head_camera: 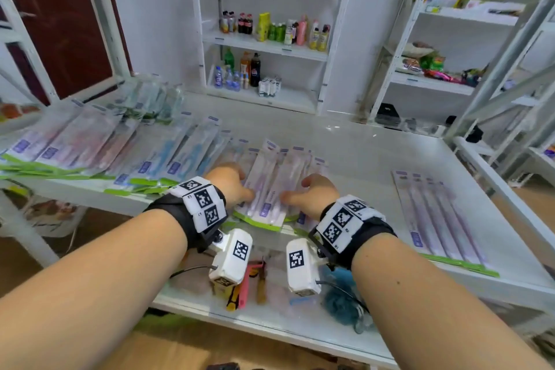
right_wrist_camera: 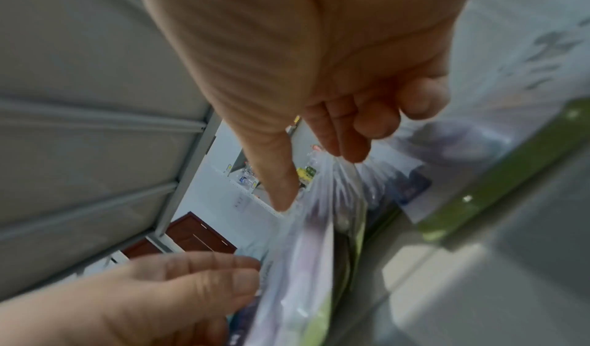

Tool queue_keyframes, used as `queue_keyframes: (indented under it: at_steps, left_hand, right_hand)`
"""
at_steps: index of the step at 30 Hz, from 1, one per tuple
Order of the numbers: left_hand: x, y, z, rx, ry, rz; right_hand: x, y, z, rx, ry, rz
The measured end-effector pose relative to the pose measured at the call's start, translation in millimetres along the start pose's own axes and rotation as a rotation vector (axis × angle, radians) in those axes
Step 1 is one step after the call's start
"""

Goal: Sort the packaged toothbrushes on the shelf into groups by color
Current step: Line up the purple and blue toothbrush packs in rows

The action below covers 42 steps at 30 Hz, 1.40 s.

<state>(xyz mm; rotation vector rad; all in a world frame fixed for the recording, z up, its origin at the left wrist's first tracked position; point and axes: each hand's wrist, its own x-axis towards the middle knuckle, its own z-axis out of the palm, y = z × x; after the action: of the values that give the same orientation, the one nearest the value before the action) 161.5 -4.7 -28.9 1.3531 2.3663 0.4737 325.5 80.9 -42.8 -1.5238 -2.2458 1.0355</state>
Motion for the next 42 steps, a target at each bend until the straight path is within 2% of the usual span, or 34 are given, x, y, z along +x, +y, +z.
queue_keyframes:
  at_steps: [4, 13, 16, 21, 26, 31, 36, 42]
  left_hand:
    - [-1.3, -2.8, 1.8, -0.016, -0.029, 0.036]
    - [5.1, -12.5, 3.2, -0.130, -0.078, 0.084]
    - [8.1, -15.5, 0.2, -0.206, -0.060, 0.090]
    - [15.2, -8.8, -4.0, -0.375, 0.020, 0.095]
    - [17.0, 21.5, 4.9, -0.511, 0.021, 0.152]
    - [14.2, 66.3, 28.3, -0.534, -0.032, 0.230]
    - [11.4, 106.4, 54.1, -0.504, -0.071, 0.255]
    - [9.1, 134.0, 79.4, -0.510, -0.127, 0.249]
  right_hand:
    - [3.3, -8.9, 11.6, 0.007, -0.040, 0.077]
    - [2.5, -14.6, 10.0, -0.078, 0.025, 0.199]
    - [1.1, -10.3, 5.0, -0.038, 0.034, 0.231]
    - [-1.5, 0.3, -11.0, 0.074, 0.140, 0.212]
    - [-4.1, 29.5, -43.8, 0.156, 0.301, 0.167]
    - [-17.4, 68.6, -82.7, -0.007, 0.359, 0.170]
    - [-26.5, 96.2, -112.3, -0.127, 0.341, 0.238]
    - [-30.1, 114.9, -124.5, -0.177, 0.288, 0.282]
